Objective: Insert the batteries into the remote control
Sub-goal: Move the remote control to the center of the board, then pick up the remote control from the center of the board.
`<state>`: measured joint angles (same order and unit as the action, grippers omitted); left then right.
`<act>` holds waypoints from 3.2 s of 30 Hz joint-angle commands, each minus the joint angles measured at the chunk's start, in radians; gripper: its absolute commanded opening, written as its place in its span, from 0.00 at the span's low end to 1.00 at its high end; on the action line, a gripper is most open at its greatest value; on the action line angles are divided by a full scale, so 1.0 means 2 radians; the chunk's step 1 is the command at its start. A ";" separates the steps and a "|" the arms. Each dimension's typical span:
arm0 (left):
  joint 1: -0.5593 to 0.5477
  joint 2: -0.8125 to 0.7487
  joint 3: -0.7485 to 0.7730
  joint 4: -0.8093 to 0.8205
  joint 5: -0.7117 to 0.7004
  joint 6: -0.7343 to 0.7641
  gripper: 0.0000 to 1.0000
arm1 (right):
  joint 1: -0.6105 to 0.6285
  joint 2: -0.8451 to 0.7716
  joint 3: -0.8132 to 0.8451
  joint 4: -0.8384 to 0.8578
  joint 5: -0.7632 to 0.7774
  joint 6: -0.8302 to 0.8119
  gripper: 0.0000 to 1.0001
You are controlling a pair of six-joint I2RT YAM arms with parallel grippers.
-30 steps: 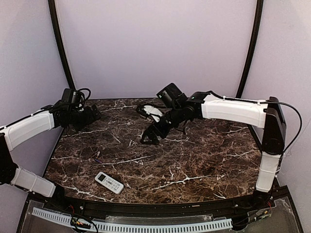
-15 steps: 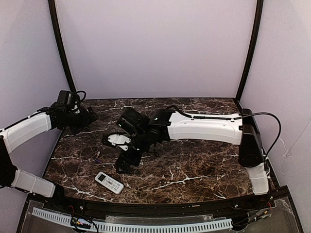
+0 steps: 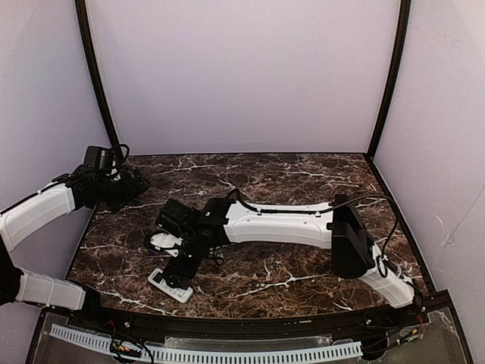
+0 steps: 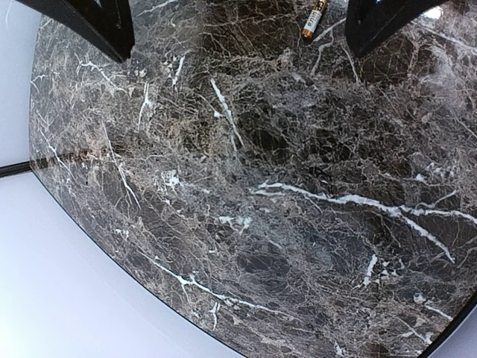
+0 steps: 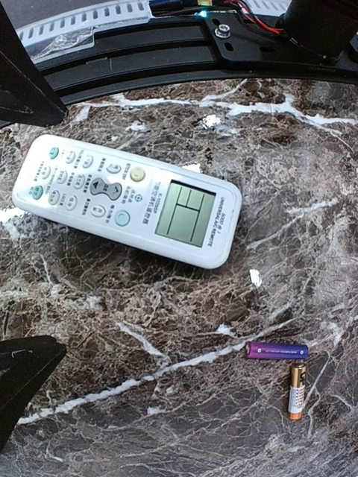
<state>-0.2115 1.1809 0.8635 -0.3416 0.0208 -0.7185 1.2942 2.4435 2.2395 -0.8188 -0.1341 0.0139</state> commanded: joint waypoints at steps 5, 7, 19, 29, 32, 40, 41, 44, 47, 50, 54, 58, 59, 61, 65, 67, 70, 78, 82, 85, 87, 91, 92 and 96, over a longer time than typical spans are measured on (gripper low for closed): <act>0.003 -0.016 -0.019 0.014 0.001 -0.007 1.00 | 0.016 0.037 0.051 -0.015 0.005 0.022 0.96; 0.003 -0.016 -0.020 0.015 0.001 -0.007 1.00 | 0.019 0.041 0.054 -0.014 0.006 0.024 0.96; 0.003 -0.019 -0.033 0.027 0.007 -0.011 1.00 | 0.035 0.065 0.064 -0.010 0.020 0.026 0.94; 0.003 -0.036 -0.052 0.035 -0.001 -0.018 1.00 | 0.036 0.081 0.065 -0.012 0.065 0.025 0.96; 0.003 -0.039 -0.056 0.035 -0.004 -0.022 1.00 | 0.036 0.087 0.063 -0.013 0.077 0.024 0.95; 0.003 -0.043 -0.056 0.031 -0.031 -0.016 1.00 | 0.028 0.083 0.035 -0.015 0.094 0.015 0.74; 0.003 -0.043 -0.056 0.031 -0.033 -0.014 1.00 | 0.025 0.074 0.020 -0.007 0.087 0.016 0.71; 0.003 -0.044 -0.052 0.032 -0.035 -0.008 1.00 | 0.015 0.043 -0.034 0.017 0.072 0.012 0.61; 0.003 -0.041 -0.050 0.037 -0.033 -0.002 1.00 | 0.002 0.007 -0.085 0.033 0.049 0.004 0.52; 0.003 -0.033 -0.046 0.044 -0.028 0.005 1.00 | -0.014 -0.033 -0.141 0.056 0.035 0.002 0.44; 0.003 -0.015 -0.034 0.052 -0.014 0.017 1.00 | -0.044 -0.095 -0.230 0.096 0.030 0.013 0.40; -0.001 0.003 -0.029 0.069 0.009 0.025 1.00 | -0.082 -0.155 -0.314 0.135 0.025 0.022 0.38; -0.003 0.006 -0.028 0.071 0.010 0.027 1.00 | -0.092 -0.166 -0.333 0.139 0.025 0.023 0.37; -0.007 0.015 -0.021 0.074 0.010 0.031 1.00 | -0.110 -0.188 -0.367 0.141 0.028 0.025 0.37; -0.017 0.031 -0.008 0.074 0.004 0.039 1.00 | -0.142 -0.231 -0.438 0.146 0.044 0.035 0.36; -0.022 0.039 -0.003 0.075 -0.003 0.040 1.00 | -0.158 -0.253 -0.469 0.150 0.051 0.046 0.36; -0.032 0.048 0.006 0.076 -0.004 0.046 1.00 | -0.180 -0.275 -0.506 0.155 0.058 0.060 0.37; -0.045 0.069 0.023 0.075 -0.021 0.054 1.00 | -0.188 -0.280 -0.530 0.144 0.039 0.072 0.50; -0.045 0.070 0.025 0.076 -0.024 0.055 1.00 | -0.188 -0.268 -0.513 0.120 0.036 0.064 0.71; -0.045 0.067 0.024 0.078 -0.019 0.056 1.00 | -0.188 -0.259 -0.493 0.104 0.034 0.058 0.77; -0.046 0.065 0.023 0.078 -0.018 0.062 1.00 | -0.187 -0.248 -0.476 0.091 0.038 0.053 0.79; -0.047 0.059 0.020 0.078 -0.017 0.069 1.00 | -0.187 -0.221 -0.434 0.076 0.036 0.044 0.79; -0.047 0.057 0.019 0.078 -0.018 0.070 1.00 | -0.187 -0.213 -0.424 0.072 0.035 0.042 0.79; -0.047 0.048 0.015 0.080 -0.013 0.076 1.00 | -0.187 -0.191 -0.397 0.061 0.029 0.037 0.78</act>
<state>-0.3012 1.3209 0.8860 -0.1879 -0.0086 -0.5961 0.9207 2.0136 1.4040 -0.6502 -0.0574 0.1062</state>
